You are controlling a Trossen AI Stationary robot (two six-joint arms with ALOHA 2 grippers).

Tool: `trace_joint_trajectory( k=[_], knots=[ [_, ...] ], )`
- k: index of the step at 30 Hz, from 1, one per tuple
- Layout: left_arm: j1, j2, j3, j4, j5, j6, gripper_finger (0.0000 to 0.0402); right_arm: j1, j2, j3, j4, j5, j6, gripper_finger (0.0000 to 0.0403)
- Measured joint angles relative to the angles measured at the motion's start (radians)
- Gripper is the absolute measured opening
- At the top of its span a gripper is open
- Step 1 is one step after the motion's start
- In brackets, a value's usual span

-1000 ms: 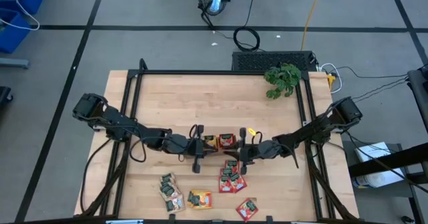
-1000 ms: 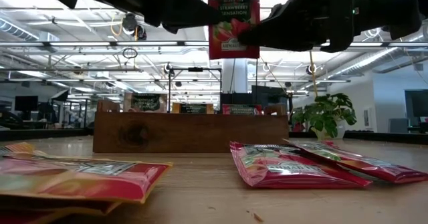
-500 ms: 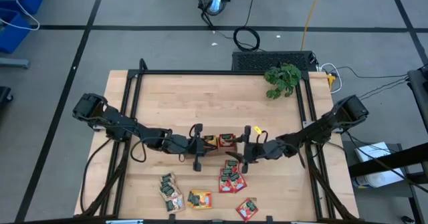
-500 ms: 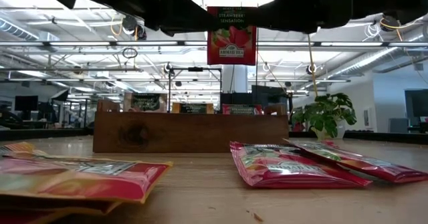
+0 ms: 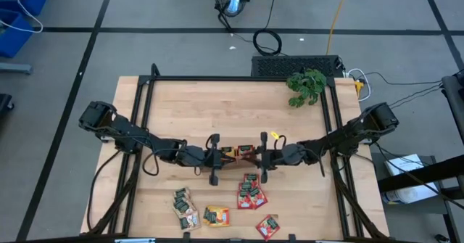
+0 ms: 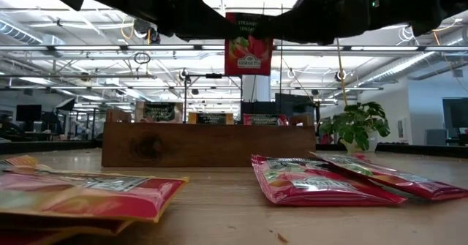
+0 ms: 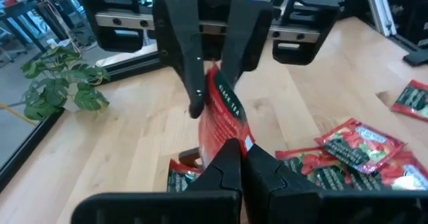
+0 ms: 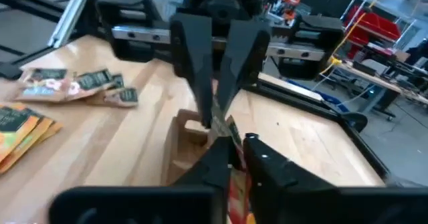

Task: Pick & Place Tea
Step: Put the red tea bag into the right section of the wooden organizer

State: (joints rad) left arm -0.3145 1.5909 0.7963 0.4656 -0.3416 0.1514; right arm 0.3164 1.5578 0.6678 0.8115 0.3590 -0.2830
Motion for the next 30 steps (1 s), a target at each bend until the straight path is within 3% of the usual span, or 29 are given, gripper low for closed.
trace_joint_trajectory(
  k=[7,13,21,30],
  knots=[
    [0.003,0.0,-0.001,0.006,0.0,-0.003,0.0013,-0.027,0.0,0.0,-0.027,-0.048,-0.009,0.0001],
    [-0.022,-0.027,-0.001,-0.038,-0.01,-0.015,0.0069,-0.062,0.0,0.001,-0.158,-0.031,0.087,0.0],
    [-0.072,-0.113,-0.001,-0.137,-0.13,-0.045,0.0157,-0.068,0.0,0.0,-0.236,-0.017,0.13,0.0],
    [-0.133,-0.174,-0.001,-0.257,-0.194,-0.1,0.0188,-0.061,-0.086,0.026,-0.465,0.005,0.286,0.0]
  ],
)
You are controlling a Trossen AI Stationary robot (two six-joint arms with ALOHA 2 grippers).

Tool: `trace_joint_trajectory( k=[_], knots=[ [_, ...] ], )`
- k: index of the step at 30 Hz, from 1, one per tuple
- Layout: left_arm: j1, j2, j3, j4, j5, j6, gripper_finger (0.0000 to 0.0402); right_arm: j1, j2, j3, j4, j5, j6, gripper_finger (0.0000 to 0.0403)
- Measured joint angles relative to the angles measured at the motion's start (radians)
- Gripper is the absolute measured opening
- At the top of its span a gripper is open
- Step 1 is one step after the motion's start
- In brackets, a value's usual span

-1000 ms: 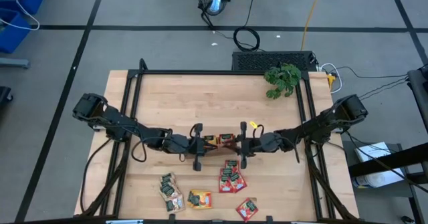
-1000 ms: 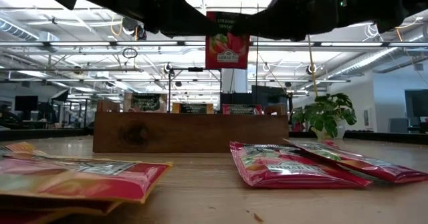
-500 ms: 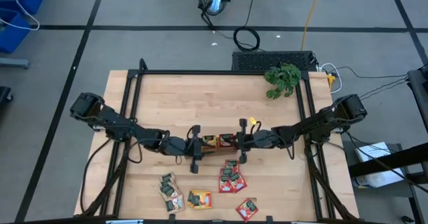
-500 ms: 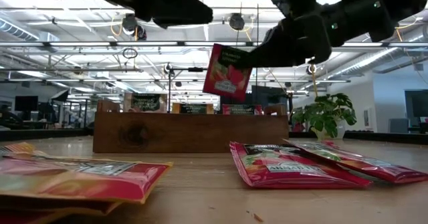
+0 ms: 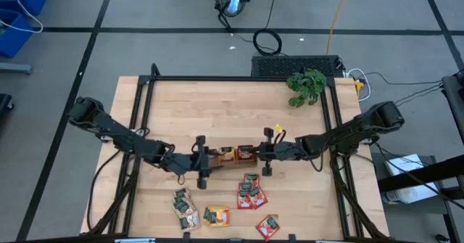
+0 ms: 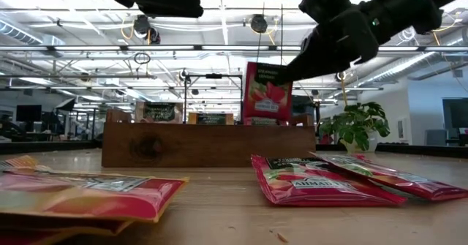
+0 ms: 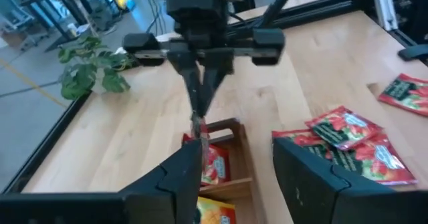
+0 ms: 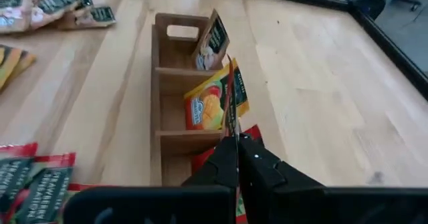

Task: Pick & Place Tea
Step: Put the red tea bag into the right section of the wooden organizer

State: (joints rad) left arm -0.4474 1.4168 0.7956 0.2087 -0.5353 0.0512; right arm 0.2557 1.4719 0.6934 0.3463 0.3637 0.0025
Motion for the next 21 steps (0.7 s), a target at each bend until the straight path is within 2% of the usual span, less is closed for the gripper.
trace_joint_trajectory(
  k=[2,8,21],
  knots=[
    [-0.008,0.001,0.0,0.002,-0.008,0.014,0.0188,-0.007,-0.009,0.009,-0.048,-0.016,0.005,0.0],
    [-0.012,0.001,0.0,-0.005,-0.025,0.014,0.0189,-0.067,-0.008,0.022,-0.091,-0.15,0.043,0.0],
    [-0.012,0.001,0.0,-0.056,-0.023,0.015,0.0189,-0.131,0.08,0.022,-0.062,-0.21,0.038,0.0]
  ],
)
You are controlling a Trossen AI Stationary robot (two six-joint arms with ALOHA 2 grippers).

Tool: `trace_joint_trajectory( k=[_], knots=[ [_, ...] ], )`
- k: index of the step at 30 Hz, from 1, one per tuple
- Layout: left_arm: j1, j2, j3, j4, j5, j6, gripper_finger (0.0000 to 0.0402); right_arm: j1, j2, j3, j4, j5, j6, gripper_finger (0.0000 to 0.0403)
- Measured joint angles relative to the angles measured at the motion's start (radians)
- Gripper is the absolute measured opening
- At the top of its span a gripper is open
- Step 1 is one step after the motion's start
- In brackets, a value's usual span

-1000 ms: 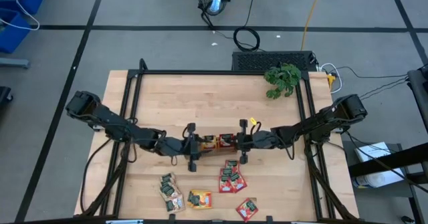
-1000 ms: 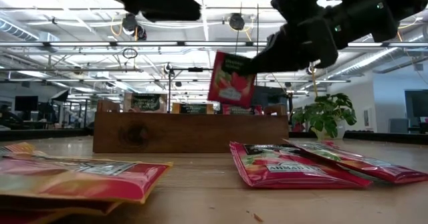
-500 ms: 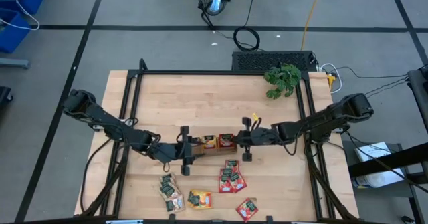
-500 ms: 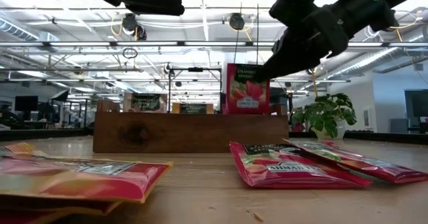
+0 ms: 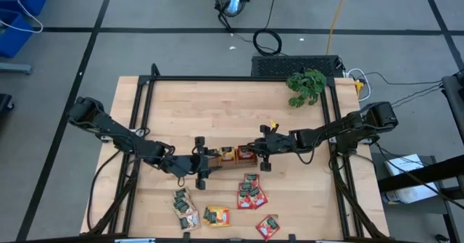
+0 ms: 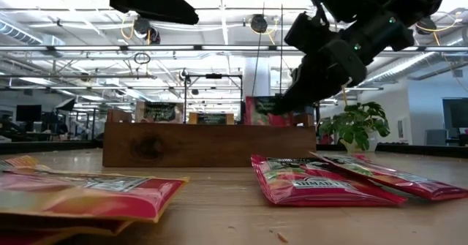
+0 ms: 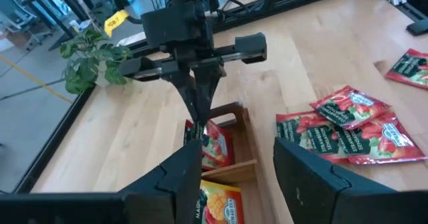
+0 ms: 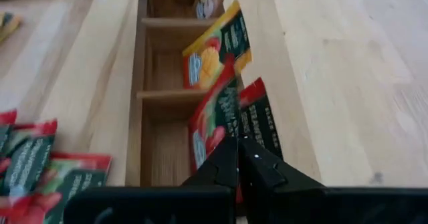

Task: Pick & Place Tea
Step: Put the red tea bag into the right section of the wooden organizer, then put the yellow tea bag into the middle section of the wooden organizer

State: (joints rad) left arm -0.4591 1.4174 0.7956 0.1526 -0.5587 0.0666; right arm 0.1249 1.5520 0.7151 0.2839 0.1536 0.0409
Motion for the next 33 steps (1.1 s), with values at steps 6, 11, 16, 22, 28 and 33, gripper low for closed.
trace_joint_trajectory(
  k=[6,11,16,22,28,33],
  knots=[
    [0.0,0.0,0.0,-0.014,0.0,-0.01,0.0189,-0.002,0.035,0.0,0.049,0.0,-0.001,0.0],
    [0.0,0.001,0.0,-0.028,0.001,-0.018,0.0189,-0.004,0.055,0.001,0.068,0.003,-0.013,0.0],
    [-0.001,0.001,0.0,-0.031,0.002,-0.026,0.0189,0.001,0.05,0.0,0.087,0.03,-0.045,0.0019],
    [-0.003,0.001,0.0,-0.032,0.004,-0.027,0.0189,0.003,0.038,0.0,0.104,0.06,-0.053,0.0099],
    [-0.003,0.001,0.0,-0.034,0.003,-0.027,0.0189,0.0,0.023,-0.001,0.113,0.06,-0.05,0.016],
    [-0.003,0.001,0.0,-0.051,0.016,-0.031,0.0189,0.026,0.003,0.0,0.203,0.06,-0.156,0.0166]
  ],
)
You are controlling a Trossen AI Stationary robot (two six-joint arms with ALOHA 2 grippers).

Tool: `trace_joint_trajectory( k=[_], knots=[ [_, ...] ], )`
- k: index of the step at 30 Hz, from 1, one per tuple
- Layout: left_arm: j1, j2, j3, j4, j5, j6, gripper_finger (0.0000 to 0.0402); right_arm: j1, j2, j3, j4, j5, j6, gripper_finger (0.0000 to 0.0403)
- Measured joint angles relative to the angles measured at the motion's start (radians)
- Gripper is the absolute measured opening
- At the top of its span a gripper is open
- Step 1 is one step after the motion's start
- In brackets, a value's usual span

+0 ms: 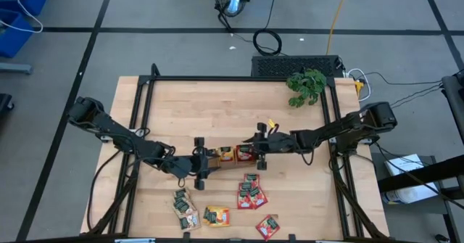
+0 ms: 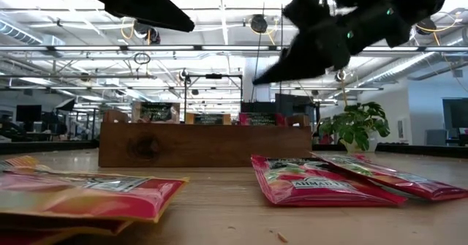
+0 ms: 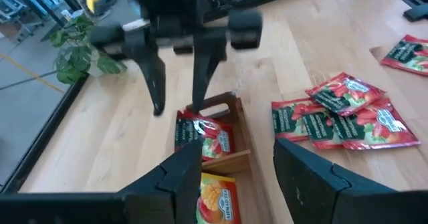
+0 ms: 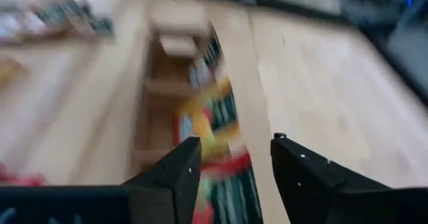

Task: Pick & Place Tea
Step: Put the yellow tea bag into the middle section of the wooden organizer

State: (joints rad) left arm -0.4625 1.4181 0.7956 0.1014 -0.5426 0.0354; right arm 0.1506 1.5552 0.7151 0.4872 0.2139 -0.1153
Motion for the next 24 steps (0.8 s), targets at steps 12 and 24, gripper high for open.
trace_joint_trajectory(
  k=[12,24],
  knots=[
    [-0.104,0.003,0.0,-0.025,0.144,-0.11,0.0189,0.215,-0.012,0.0,0.087,-0.069,-0.08,0.0116],
    [-0.274,0.128,0.0,0.023,0.252,-0.301,0.0188,0.342,0.228,0.072,0.266,-0.134,-0.131,0.0077]
  ],
)
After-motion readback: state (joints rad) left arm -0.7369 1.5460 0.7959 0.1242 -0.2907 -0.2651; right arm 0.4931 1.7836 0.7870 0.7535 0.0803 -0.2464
